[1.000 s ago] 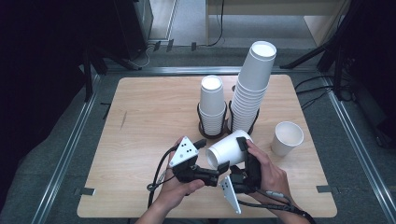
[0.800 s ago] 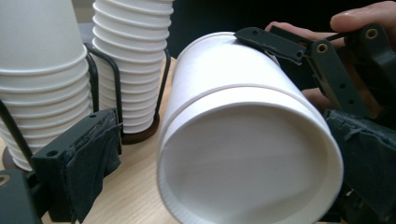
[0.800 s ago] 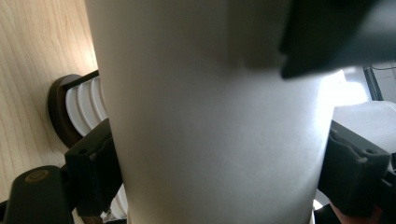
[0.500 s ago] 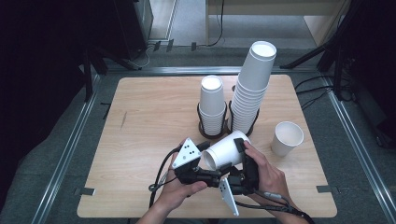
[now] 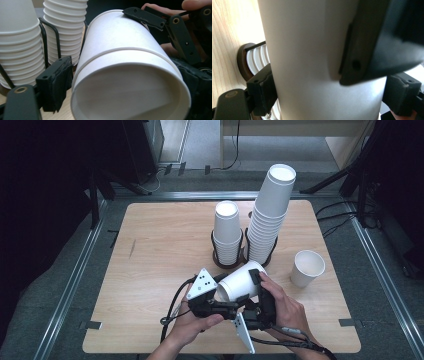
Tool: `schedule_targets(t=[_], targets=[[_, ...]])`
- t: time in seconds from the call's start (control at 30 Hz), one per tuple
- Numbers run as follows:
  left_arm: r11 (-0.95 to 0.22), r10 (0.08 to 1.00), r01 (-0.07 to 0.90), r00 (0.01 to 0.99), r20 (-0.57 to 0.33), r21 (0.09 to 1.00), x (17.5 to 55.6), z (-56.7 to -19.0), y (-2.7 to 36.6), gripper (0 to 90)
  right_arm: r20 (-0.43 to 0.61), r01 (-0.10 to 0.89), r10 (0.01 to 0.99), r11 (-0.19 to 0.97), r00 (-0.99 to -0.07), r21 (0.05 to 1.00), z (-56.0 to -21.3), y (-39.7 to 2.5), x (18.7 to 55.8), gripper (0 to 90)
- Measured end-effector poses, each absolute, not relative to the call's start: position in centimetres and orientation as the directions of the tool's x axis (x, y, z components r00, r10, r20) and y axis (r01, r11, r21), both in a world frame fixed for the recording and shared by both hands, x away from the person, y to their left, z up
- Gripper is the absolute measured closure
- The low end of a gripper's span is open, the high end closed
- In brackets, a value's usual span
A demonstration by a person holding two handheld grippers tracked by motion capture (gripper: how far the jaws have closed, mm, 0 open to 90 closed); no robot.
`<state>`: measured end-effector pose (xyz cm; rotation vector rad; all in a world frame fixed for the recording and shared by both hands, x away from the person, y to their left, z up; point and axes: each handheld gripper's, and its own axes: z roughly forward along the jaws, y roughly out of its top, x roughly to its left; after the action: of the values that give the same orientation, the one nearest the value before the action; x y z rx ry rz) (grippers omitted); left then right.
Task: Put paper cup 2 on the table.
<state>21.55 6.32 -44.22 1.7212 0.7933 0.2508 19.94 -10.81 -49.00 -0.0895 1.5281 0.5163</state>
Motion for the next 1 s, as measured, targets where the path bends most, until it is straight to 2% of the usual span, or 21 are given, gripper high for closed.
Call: schedule_targets(t=[0.1,0.7,1.0], targets=[[-0.109,0.62,0.372,0.75,-0.229,0.922,21.48,-44.23,6.28,18.7,-0.964,-0.378,0.261,0.889,-0.04,0.257,-49.01,-10.81,19.94,13.4],[-0.123,0.6,0.374,0.766,-0.231,0.919,21.75,-44.41,6.6,20.2,-0.966,-0.393,0.256,0.885,-0.039,0.25,-49.32,-10.97,20.04,11.9],[-0.136,0.617,0.373,0.757,-0.216,0.918,21.98,-44.64,6.68,21.0,-0.955,-0.397,0.281,0.869,-0.098,0.296,-49.38,-10.99,20.09,9.5]])
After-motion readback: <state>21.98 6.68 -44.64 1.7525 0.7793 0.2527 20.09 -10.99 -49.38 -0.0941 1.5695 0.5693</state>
